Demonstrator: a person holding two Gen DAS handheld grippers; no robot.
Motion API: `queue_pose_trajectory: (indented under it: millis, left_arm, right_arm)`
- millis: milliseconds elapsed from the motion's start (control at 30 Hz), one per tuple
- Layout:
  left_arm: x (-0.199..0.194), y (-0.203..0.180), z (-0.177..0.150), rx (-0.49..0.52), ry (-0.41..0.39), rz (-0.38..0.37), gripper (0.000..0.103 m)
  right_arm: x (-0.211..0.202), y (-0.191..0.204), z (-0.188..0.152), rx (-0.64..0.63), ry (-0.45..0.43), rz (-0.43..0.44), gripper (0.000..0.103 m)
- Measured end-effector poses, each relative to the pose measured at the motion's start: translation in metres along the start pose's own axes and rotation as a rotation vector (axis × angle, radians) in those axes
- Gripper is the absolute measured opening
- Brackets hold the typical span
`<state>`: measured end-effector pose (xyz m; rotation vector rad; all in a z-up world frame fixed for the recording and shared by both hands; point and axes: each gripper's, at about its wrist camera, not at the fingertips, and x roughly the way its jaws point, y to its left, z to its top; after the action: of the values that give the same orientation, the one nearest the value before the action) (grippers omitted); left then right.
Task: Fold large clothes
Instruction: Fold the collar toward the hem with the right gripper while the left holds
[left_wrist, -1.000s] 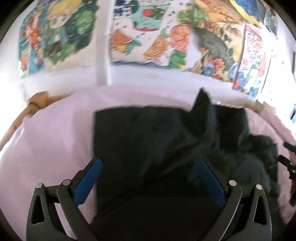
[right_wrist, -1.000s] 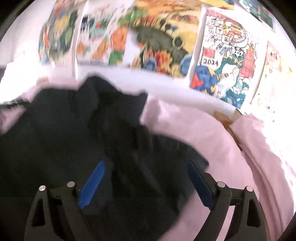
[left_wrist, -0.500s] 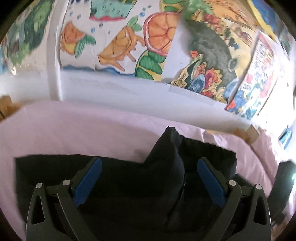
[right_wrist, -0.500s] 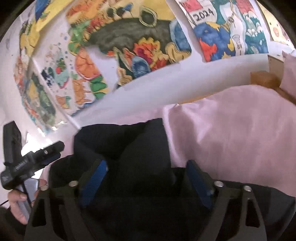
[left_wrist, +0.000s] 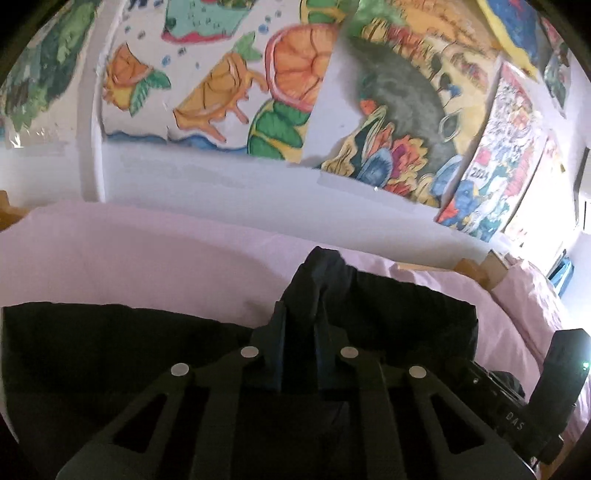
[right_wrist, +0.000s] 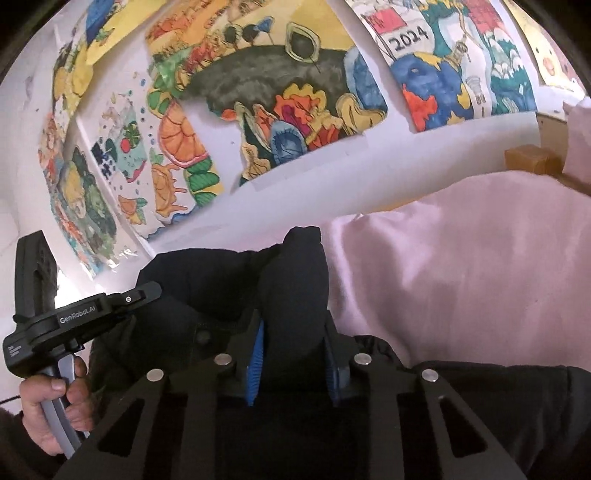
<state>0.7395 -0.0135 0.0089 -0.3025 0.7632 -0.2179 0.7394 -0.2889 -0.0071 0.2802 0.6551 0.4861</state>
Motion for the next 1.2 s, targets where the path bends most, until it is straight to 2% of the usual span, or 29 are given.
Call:
queue_pose_trajectory:
  millis: [233, 433, 667, 900, 967, 1067, 1200]
  left_arm:
    - [-0.067, 0.004, -0.013, 0.022, -0.060, -0.027, 0.007]
    - [-0.106, 0.014, -0.033, -0.008, -0.042, -0.065, 0.006]
    - [-0.127, 0.023, -0.066, -0.031, -0.024, -0.100, 0.005]
    - [-0.112, 0.040, -0.102, -0.007, 0.011, -0.072, 0.005]
    - [-0.106, 0.044, -0.113, 0.012, 0.021, -0.062, 0.005]
    - [-0.104, 0.048, -0.120, 0.014, 0.021, -0.069, 0.005]
    - [-0.104, 0.050, -0.123, 0.016, 0.019, -0.076, 0.005]
  right_arm:
    - [-0.041, 0.024, 0.002, -0.109, -0.017, 0.029, 0.022]
    - [-0.076, 0.055, -0.009, -0.303, 0.010, 0.010, 0.021]
    - [-0.100, 0.070, -0.048, -0.502, 0.058, -0.048, 0.021]
    - [-0.095, 0.073, -0.097, -0.652, 0.130, -0.142, 0.022]
    - [-0.098, 0.072, -0.102, -0.660, 0.140, -0.148, 0.022]
    - [-0.110, 0.064, -0.099, -0.602, 0.152, -0.111, 0.022]
    - [-0.142, 0.059, -0.079, -0.497, 0.077, -0.054, 0.022]
